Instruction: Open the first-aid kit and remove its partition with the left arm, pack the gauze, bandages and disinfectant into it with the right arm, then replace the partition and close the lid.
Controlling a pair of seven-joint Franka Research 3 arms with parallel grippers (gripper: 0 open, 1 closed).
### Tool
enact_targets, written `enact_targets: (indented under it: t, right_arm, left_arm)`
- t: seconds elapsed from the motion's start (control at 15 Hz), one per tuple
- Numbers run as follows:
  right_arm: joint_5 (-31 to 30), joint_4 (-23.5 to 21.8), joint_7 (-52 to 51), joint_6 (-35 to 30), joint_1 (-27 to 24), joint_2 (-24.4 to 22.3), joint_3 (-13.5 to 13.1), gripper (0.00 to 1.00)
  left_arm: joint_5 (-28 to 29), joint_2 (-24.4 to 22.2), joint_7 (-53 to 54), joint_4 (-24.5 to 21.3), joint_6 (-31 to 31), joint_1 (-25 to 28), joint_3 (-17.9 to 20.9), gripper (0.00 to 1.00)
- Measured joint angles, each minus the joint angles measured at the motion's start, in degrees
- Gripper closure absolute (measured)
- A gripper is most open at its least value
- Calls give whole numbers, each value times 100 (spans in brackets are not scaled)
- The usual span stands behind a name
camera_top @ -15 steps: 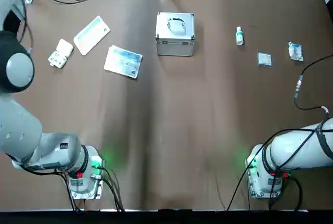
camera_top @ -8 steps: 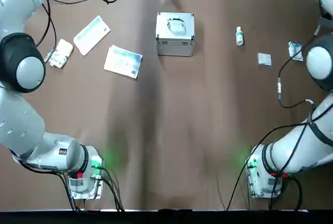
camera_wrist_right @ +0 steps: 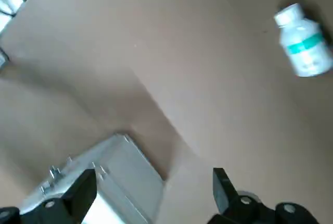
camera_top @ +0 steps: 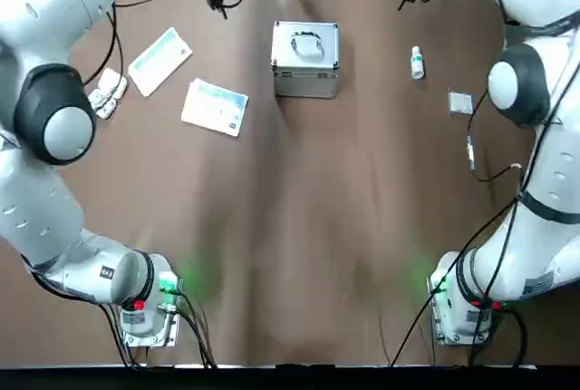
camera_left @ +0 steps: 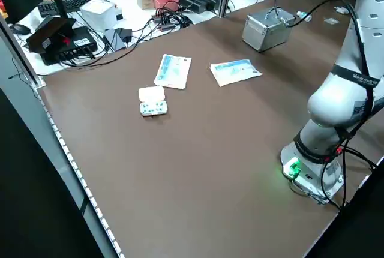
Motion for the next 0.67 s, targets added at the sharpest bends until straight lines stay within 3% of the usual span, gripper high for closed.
enact_targets:
  t: [0.27,0.67]
  right_arm:
    - [1061,164,212,519,-13,643,-6,1]
    - [2074,430,787,1176,49,1469,31,1]
  left_arm:
    - [32,364,-1509,224,391,-329,35,0]
    - [377,918,-3741,429,1311,-965,246,0]
